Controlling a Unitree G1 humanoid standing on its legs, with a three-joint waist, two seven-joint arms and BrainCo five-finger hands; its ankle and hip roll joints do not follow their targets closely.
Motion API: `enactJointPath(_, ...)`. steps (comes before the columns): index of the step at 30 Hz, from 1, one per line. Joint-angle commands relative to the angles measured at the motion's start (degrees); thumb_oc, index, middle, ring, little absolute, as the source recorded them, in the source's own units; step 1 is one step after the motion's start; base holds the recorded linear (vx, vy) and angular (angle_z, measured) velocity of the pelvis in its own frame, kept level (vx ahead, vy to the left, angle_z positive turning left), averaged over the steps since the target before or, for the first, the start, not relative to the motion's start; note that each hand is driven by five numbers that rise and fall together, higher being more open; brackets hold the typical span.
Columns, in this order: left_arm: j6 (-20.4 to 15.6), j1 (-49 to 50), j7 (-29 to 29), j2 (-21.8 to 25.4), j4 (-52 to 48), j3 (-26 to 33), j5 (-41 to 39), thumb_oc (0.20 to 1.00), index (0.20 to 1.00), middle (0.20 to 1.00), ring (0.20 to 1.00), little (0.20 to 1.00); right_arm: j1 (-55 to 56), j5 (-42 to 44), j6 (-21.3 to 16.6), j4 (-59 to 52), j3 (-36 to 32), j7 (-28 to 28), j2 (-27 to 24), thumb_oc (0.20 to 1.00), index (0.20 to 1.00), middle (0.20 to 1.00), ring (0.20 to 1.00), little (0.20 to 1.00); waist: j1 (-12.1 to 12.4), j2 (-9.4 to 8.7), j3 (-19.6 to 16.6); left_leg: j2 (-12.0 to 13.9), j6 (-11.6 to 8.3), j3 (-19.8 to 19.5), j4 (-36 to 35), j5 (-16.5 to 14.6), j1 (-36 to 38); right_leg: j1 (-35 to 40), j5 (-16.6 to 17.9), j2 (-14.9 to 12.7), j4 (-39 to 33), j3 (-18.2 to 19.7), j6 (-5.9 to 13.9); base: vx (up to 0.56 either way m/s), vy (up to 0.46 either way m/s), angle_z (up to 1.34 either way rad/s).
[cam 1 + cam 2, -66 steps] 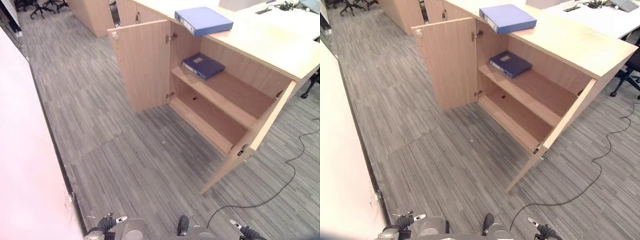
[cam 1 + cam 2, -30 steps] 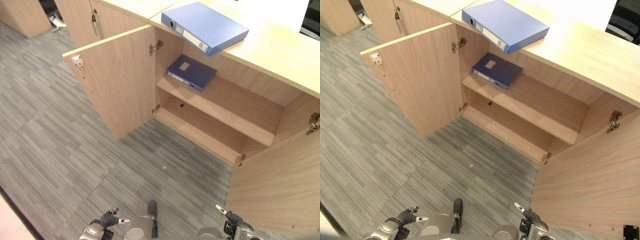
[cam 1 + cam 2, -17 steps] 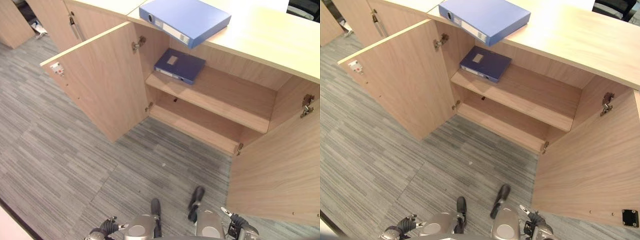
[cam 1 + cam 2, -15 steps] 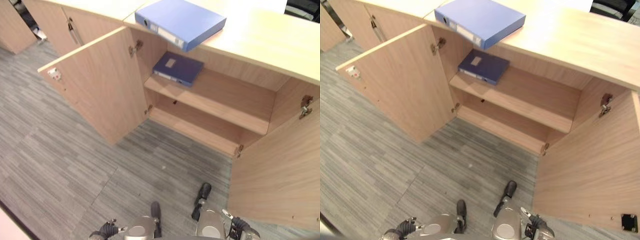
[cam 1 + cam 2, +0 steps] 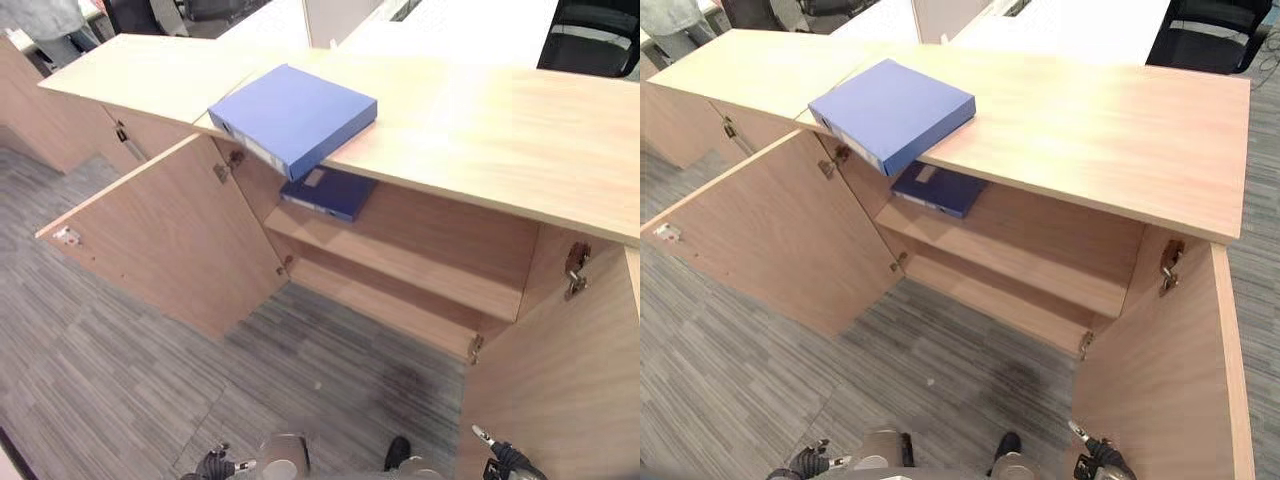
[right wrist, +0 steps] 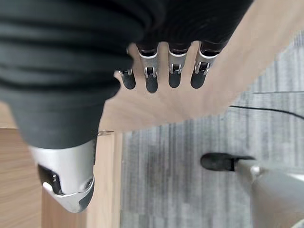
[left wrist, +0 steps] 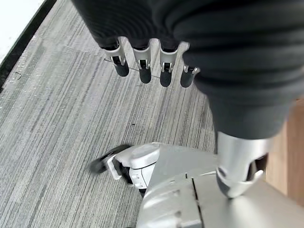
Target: Put the empty folder in the office cabinet
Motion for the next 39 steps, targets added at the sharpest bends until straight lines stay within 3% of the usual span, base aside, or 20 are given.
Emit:
enactJointPath(1,-1.4,-2.7,-0.4,-3.5,-1.0,-6.0,0.8,1.0,1.0,1.0,1.0,1.0,-0.4,2.1,-1.6,0.6,-1.1,-1.3,-2.1,1.0,1.0,1.0,1.0,1.0,1.6,-0.36,4.2,-0.8,1.06,-3.7,-13.7,0.6,1.7,0.6,-2.5,-4.4,0.7,2.8,8.78,0.31,0.155,-0.35)
enactJointPath(2,-1.7,-3.5,0.2,-3.8,-0.4,-5.9,0.0,1.0,1.0,1.0,1.0,1.0,-0.5,1.5,-1.8,0.7,-0.4,-1.5,-2.0,1.0,1.0,1.0,1.0,1.0,2.6,0.2,4.0,-1.4,0.4,-8.5,-18.0,3.2,0.5,1.6,-3.5,-3.6,1.1,4.9,8.95,0.38,0.178,-0.48)
enactJointPath(4,-1.9,-3.1,-0.2,-3.1,-0.5,-5.5,-0.8,1.0,1.0,1.0,1.0,1.0,-0.3,1.3,-1.9,0.6,-0.6,-1.5,-2.2,1.0,1.0,1.0,1.0,1.0,3.2,0.66,4.1,-1.7,0.28,-11.5,-20.9,4.6,-0.2,2.5,-4.8,-3.0,2.0,6.5,8.76,0.26,0.11,-0.55)
enactJointPath(11,-1.8,-2.7,-0.5,-3.0,1.1,-5.4,-0.7,1.0,1.0,1.0,1.0,1.0,-0.7,0.8,-1.5,1.3,-0.9,-1.0,-2.0,1.0,1.0,1.0,1.0,1.0,3.6,0.97,2.7,-3.1,-0.47,-18.5,-22.8,3.8,0.7,3.7,-7.5,-2.2,4.2,13.3,9.3,0.19,0.155,-0.62)
enactJointPath(14,-1.6,-3.1,-0.5,-3.2,1.4,-5.9,-0.1,1.0,1.0,1.0,1.0,1.0,-0.6,0.7,-1.3,1.1,-1.4,-0.9,-1.6,1.0,1.0,1.0,1.0,1.0,2.9,0.55,1.9,-3.4,-0.25,-17.3,-21.6,2.8,0.9,3.9,-7.5,-3.6,4.6,14.0,10.24,0.15,0.242,-0.22)
enactJointPath(17,-1.3,-3.5,0.0,-3.0,1.3,-6.1,1.1,1.0,1.0,1.0,1.0,1.0,-0.3,0.3,-0.6,0.8,-1.3,-0.7,-0.5,1.0,1.0,1.0,1.0,1.0,2.6,-0.72,0.9,-4.2,1.54,-14.5,-20.6,0.4,2.2,2.7,-6.7,-6.5,6.9,15.8,11.85,0.17,0.311,-0.31)
enactJointPath(20,-1.4,-6.0,1.1,-1.8,0.7,-6.8,2.1,1.0,1.0,1.0,1.0,1.0,-0.9,-0.3,-0.1,-0.4,-0.1,-0.2,2.1,1.0,1.0,1.0,1.0,1.0,1.9,-3.41,-0.1,-6.7,4.96,-9.8,-20.0,-2.2,4.0,-0.9,-3.0,-10.3,10.2,18.8,15.26,0.11,0.421,-0.59)
enactJointPath(22,-1.4,-7.1,1.5,-1.5,0.4,-7.4,2.6,1.0,1.0,1.0,1.0,1.0,-1.4,0.0,-0.1,-1.0,0.3,0.0,2.8,1.0,1.0,1.0,1.0,1.0,1.4,-4.28,-0.1,-7.5,5.68,-8.3,-19.9,-3.7,4.7,-1.9,-1.6,-11.6,11.3,19.1,16.2,0.05,0.293,-0.45)
enactJointPath(23,0.1,-12.7,0.7,2.9,1.4,-6.1,1.5,1.0,1.0,1.0,1.0,1.0,-2.2,-0.4,0.3,-1.5,1.5,1.0,1.8,1.0,1.0,1.0,1.0,1.0,0.2,-4.53,-0.4,-7.8,5.96,-6.6,-20.4,-4.0,5.7,-2.6,0.3,-12.1,11.5,20.3,17.06,0.07,0.253,-0.39)
enactJointPath(24,-0.3,-13.5,0.6,3.5,0.6,-5.7,0.6,1.0,1.0,1.0,1.0,1.0,-2.6,0.0,0.0,-2.1,1.4,1.3,2.5,1.0,1.0,1.0,1.0,1.0,-0.3,-4.73,-0.5,-8.0,6.33,-5.7,-20.5,-4.5,6.3,-3.4,1.4,-12.6,12.0,20.8,17.39,0.03,0.286,-0.39)
enactJointPath(26,-1.0,-11.9,0.4,2.8,0.0,-5.4,-0.4,1.0,1.0,1.0,1.0,1.0,-3.9,-0.3,0.4,-1.4,1.0,0.7,3.0,1.0,1.0,1.0,1.0,1.0,0.3,-4.88,-0.1,-7.9,6.8,-3.6,-20.2,-5.5,7.0,-5.5,3.6,-14.0,13.9,17.9,17.47,-0.03,0.201,-0.63)
enactJointPath(27,-0.8,-11.9,0.0,2.9,0.6,-4.8,-1.3,1.0,1.0,1.0,1.0,1.0,-4.2,-0.4,0.5,-0.9,1.1,0.6,3.0,1.0,1.0,1.0,1.0,1.0,0.7,-4.77,0.1,-7.5,6.98,-1.9,-20.3,-5.8,7.6,-6.3,4.7,-15.4,14.9,14.4,17.22,-0.1,0.226,-0.86)
enactJointPath(28,-0.4,-12.1,-0.4,3.1,1.5,-4.1,-2.2,1.0,1.0,1.0,1.0,1.0,-4.5,-0.9,0.5,-0.7,1.4,0.8,2.9,1.0,1.0,1.0,1.0,1.0,1.5,-4.35,0.6,-7.2,7.26,0.4,-20.4,-6.4,8.5,-6.5,4.7,-17.1,16.7,8.2,16.54,-0.13,0.281,-0.87)
enactJointPath(29,-0.2,-11.8,-0.7,3.2,1.9,-3.6,-2.3,1.0,1.0,1.0,1.0,1.0,-4.5,-1.7,0.5,-0.5,1.5,0.9,3.0,1.0,1.0,1.0,1.0,1.0,1.9,-4.08,0.5,-7.6,7.83,1.6,-20.7,-6.2,8.5,-6.5,4.5,-17.5,17.3,3.8,16.12,-0.1,0.213,-1.31)
enactJointPath(30,-0.2,-11.8,-0.8,3.2,1.9,-3.6,-2.3,1.0,1.0,1.0,1.0,1.0,-4.5,-1.7,0.5,-0.6,1.5,0.9,3.0,1.0,1.0,1.0,1.0,1.0,1.8,-4.09,0.5,-7.6,7.84,1.4,-20.7,-6.2,8.6,-6.3,4.4,-17.6,17.4,3.7,16.14,-0.14,0.328,-1.5)
enactJointPath(31,-0.1,-11.0,-1.4,3.1,2.4,-2.8,-2.0,1.0,1.0,1.0,1.0,1.0,-4.5,-3.3,0.5,-0.5,2.4,1.3,3.1,1.0,1.0,1.0,1.0,1.0,2.4,-3.64,1.0,-8.6,9.31,4.3,-20.6,-6.3,9.3,-6.2,1.8,-16.0,21.8,-0.7,15.36,-0.16,0.308,-1.22)
enactJointPath(34,0.3,-10.6,-1.5,3.1,2.5,-1.2,-2.6,1.0,1.0,1.0,1.0,1.0,-4.6,-4.8,0.1,-0.8,4.1,1.7,3.8,1.0,1.0,1.0,1.0,1.0,2.3,-3.23,1.6,-9.6,11.25,7.7,-20.0,-5.8,9.5,-7.0,-2.0,-9.5,27.2,-1.1,15.18,-0.16,0.231,-0.74)
enactJointPath(36,0.4,-10.1,-1.7,2.9,2.3,-0.8,-2.9,1.0,1.0,1.0,1.0,1.0,-4.6,-5.1,0.2,-0.9,4.4,1.6,4.0,1.0,1.0,1.0,1.0,1.0,2.8,-3.4,1.6,-9.7,11.1,9.0,-20.1,-5.8,10.2,-6.3,-2.8,-9.1,26.3,-1.8,14.86,-0.07,0.009,-0.86)
enactJointPath(37,0.2,-9.5,-2.0,2.3,2.4,-0.6,-2.8,1.0,1.0,1.0,1.0,1.0,-3.8,-5.3,0.2,-0.8,4.8,1.7,4.1,1.0,1.0,1.0,1.0,1.0,2.9,-3.52,1.2,-9.5,10.57,10.3,-19.9,-5.7,10.9,-4.5,-5.2,-8.4,22.3,-1.4,12.21,0.02,-0.102,-0.71)
enactJointPath(39,0.1,-8.5,-1.9,1.1,3.0,0.4,-3.3,1.0,1.0,1.0,1.0,1.0,-3.1,-5.3,0.3,-0.3,5.3,1.9,4.1,1.0,1.0,1.0,1.0,1.0,2.1,-2.77,0.0,-8.6,9.72,11.8,-19.9,-5.5,11.8,-3.2,-5.4,-7.2,17.1,0.4,10.73,0.04,-0.101,-0.45)
